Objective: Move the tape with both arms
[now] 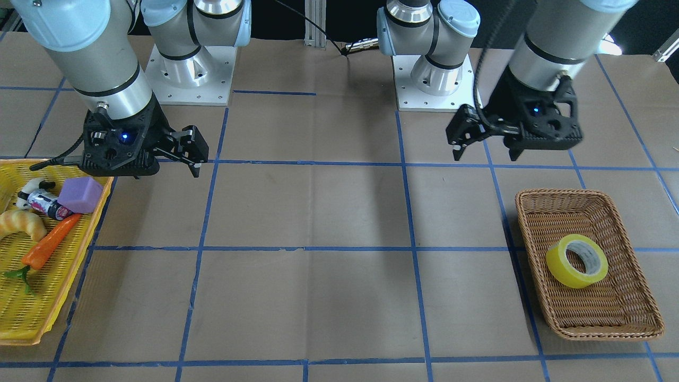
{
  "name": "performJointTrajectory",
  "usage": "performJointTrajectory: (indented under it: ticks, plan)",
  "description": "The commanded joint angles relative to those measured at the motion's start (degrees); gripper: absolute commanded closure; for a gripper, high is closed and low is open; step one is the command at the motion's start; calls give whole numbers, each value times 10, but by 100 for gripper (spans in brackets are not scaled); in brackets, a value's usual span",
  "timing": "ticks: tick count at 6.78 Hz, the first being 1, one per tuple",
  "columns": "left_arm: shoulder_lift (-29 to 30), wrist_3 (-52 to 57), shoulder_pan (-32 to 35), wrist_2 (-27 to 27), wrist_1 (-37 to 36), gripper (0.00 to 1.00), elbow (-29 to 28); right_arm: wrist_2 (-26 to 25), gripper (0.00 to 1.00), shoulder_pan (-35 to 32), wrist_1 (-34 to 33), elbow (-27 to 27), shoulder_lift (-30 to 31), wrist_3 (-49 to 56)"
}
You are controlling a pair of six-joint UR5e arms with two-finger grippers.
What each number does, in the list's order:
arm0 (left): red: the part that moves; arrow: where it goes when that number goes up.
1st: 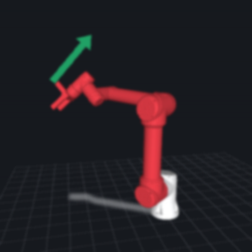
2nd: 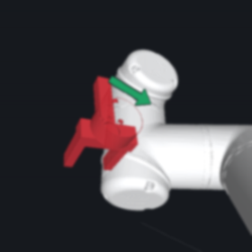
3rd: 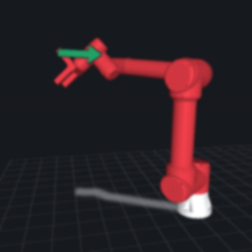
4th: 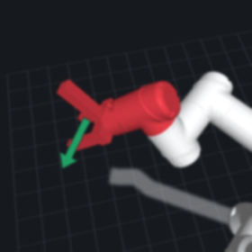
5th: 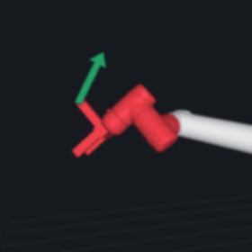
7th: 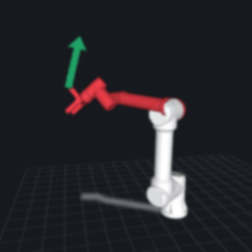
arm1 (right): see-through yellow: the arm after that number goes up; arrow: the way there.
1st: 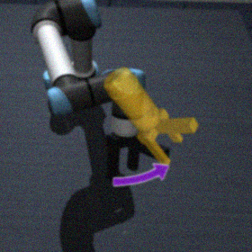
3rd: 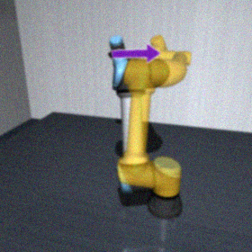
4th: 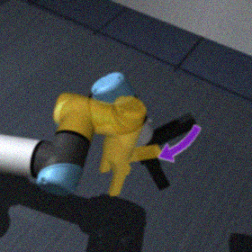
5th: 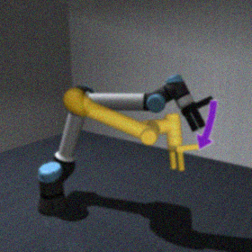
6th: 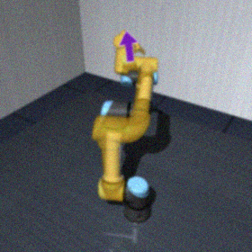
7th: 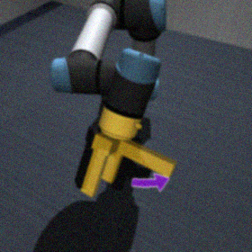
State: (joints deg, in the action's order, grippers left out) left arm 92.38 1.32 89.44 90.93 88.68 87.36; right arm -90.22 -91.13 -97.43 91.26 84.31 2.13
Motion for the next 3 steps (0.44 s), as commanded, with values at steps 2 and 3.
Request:
performJointTrajectory:
  ticks: [2,3]
  plan:
    - [0,-20,35,-10,4,0,4,0,0,1,0,1,0,2]
    - [-1,-20,35,-11,4,0,4,-2,0,3,2,1,0,2]
